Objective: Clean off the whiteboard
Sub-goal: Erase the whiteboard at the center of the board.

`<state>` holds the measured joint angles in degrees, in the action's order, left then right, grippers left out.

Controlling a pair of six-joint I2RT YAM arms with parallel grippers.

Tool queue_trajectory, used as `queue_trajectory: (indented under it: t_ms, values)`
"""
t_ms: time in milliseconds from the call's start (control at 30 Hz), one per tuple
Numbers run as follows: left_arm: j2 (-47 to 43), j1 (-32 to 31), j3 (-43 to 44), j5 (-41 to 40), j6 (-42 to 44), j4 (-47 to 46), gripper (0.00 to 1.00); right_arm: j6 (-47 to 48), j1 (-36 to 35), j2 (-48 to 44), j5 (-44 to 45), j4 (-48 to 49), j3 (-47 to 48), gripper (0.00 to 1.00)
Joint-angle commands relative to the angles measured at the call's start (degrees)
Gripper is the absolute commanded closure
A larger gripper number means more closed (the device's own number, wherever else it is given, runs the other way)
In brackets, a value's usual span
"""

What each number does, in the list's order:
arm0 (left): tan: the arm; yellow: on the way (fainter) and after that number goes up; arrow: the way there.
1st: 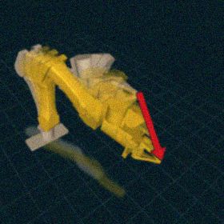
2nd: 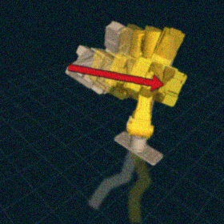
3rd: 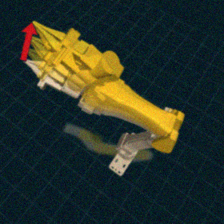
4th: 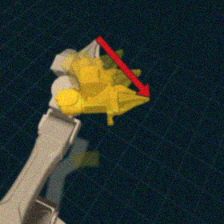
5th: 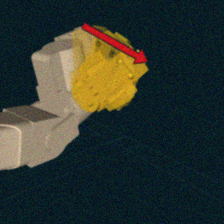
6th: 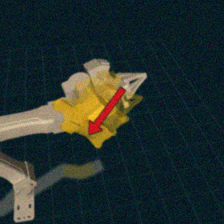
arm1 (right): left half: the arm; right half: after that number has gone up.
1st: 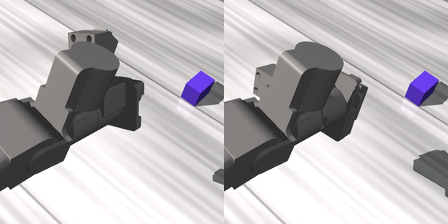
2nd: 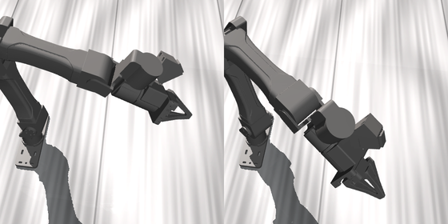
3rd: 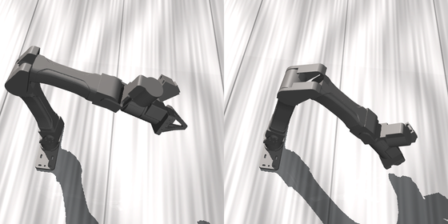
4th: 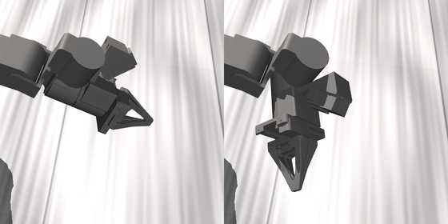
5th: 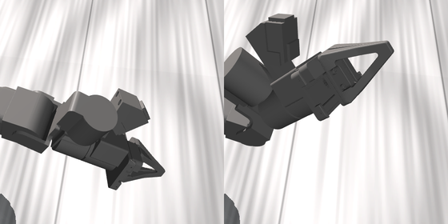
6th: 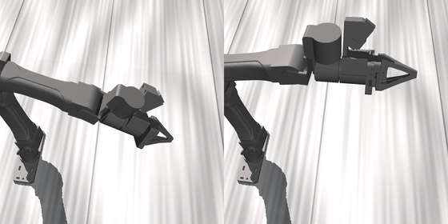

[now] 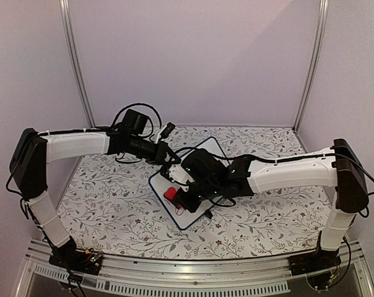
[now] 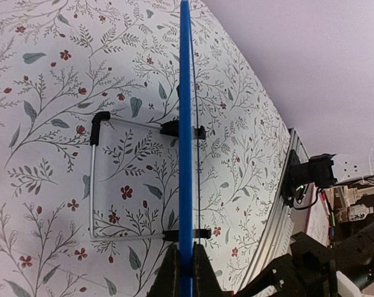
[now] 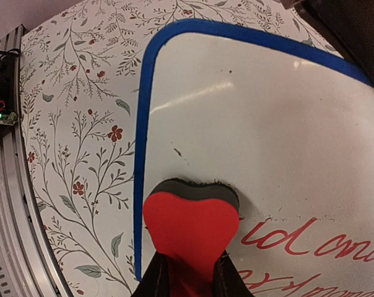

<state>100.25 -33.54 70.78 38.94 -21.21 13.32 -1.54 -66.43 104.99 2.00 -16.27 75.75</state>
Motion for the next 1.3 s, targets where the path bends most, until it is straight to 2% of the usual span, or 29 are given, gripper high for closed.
queue_trajectory:
  t_ms: [0,667,1267]
  values:
    - [-0.77,-1.02,1.18,-0.03,1.05,1.28,1.00,0.66,-0.62,2.14,2.07,0.09,3.45,0.92]
    - [-0.73,-1.05,1.20,-0.27,0.82,1.42,1.00,0.93,-2.89,5.24,5.95,-4.59,5.10,0.92]
    - [-0.67,-1.00,1.20,-0.42,0.88,1.62,1.00,0.24,-3.39,5.55,8.54,-8.02,2.66,0.92]
